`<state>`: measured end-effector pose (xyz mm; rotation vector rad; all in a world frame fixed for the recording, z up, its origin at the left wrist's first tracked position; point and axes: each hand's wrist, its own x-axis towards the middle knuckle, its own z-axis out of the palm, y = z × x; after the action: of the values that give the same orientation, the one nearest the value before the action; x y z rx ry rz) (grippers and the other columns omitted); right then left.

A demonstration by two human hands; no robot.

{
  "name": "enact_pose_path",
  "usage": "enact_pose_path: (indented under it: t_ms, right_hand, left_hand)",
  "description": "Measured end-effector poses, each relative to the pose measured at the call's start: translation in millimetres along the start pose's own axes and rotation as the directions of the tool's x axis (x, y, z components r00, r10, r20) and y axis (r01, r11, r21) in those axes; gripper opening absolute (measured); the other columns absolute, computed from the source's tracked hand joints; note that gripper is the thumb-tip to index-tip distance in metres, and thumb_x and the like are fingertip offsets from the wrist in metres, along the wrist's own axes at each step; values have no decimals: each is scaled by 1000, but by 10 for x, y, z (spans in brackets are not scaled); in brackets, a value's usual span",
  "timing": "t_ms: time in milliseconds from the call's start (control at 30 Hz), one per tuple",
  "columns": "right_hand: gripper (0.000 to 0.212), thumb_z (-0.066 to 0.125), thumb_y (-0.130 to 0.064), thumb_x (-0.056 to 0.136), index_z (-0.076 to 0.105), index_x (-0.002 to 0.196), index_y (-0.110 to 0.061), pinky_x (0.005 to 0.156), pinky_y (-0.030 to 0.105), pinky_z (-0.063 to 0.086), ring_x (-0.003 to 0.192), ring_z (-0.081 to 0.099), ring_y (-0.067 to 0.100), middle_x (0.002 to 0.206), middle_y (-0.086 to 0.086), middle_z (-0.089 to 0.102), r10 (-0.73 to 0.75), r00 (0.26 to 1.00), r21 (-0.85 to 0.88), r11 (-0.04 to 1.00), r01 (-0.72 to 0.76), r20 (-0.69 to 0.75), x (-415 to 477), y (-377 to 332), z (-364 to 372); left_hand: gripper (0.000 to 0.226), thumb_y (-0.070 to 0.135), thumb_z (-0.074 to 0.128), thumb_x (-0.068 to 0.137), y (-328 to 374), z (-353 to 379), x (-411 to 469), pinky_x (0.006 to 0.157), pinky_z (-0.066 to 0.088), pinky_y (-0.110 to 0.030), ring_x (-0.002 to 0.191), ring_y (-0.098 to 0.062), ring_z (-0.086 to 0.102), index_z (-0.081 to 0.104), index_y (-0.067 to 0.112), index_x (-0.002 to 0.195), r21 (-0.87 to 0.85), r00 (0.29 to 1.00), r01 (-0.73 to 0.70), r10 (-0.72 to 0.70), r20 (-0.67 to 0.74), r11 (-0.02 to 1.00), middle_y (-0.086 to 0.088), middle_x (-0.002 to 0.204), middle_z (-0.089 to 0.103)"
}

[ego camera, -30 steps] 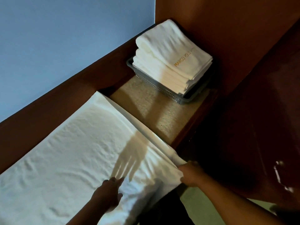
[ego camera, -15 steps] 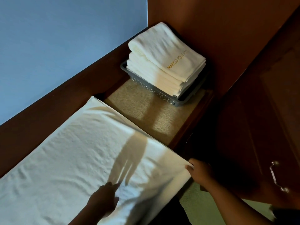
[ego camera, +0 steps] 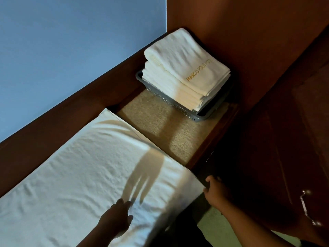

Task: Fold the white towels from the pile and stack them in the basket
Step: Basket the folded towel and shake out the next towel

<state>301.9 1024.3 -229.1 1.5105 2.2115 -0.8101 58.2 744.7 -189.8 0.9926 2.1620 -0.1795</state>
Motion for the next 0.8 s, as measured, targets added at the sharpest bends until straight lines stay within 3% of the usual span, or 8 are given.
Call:
enact_pose_path:
  t_ms: [67,300,467,600,733,800]
  right_hand:
    - [43,63,-33,95,46,134,-29,87,30,52,120,55,22,141,3,42,-59,998,-10,998,59,-14,21,-99,-21]
    - [39,60,-26,95,53,133,-23,106,30,41,127,49,20,142,3,42,-321,946,-68,944,323,46,266,-734,-93]
    - [29,64,-32,90,62,118,-26,93,33,46,110,60,22,123,1,57,-519,850,-166,833,527,95,562,-1251,-240]
    - [28,57,-38,95,58,122,-33,93,29,45,112,59,16,124,-8,55,-579,794,-206,767,608,184,807,-1738,-346]
    - [22,58,-38,92,60,114,-31,86,31,49,106,61,20,117,-4,58,-606,762,-198,737,646,228,1119,-2316,-361]
    - [28,59,-36,93,59,120,-28,86,30,48,110,61,22,121,-3,57,-610,750,-198,727,658,256,1291,-2650,-344]
  left_hand:
    - [49,46,49,100,28,1,-24,98,49,-30,122,-14,54,41,30,145,-49,999,-9,8,-32,999,3,139,40]
    - [48,46,50,101,150,20,-49,102,44,-22,131,-7,45,41,34,146,-273,990,-16,-23,-141,962,10,154,27]
    - [49,47,52,100,50,-91,-49,108,40,-23,136,-9,44,42,34,146,-408,977,28,-112,-183,913,8,156,29]
    - [51,47,52,100,-173,-309,34,112,37,-24,138,-12,43,41,33,148,-468,951,81,-209,-228,880,5,157,31]
    - [51,43,53,101,-439,-578,183,111,34,-23,138,-14,45,41,30,148,-518,915,141,-310,-256,844,3,156,33]
    - [51,43,53,101,-587,-732,296,110,34,-23,137,-16,45,40,30,149,-533,901,165,-346,-260,830,2,156,32]
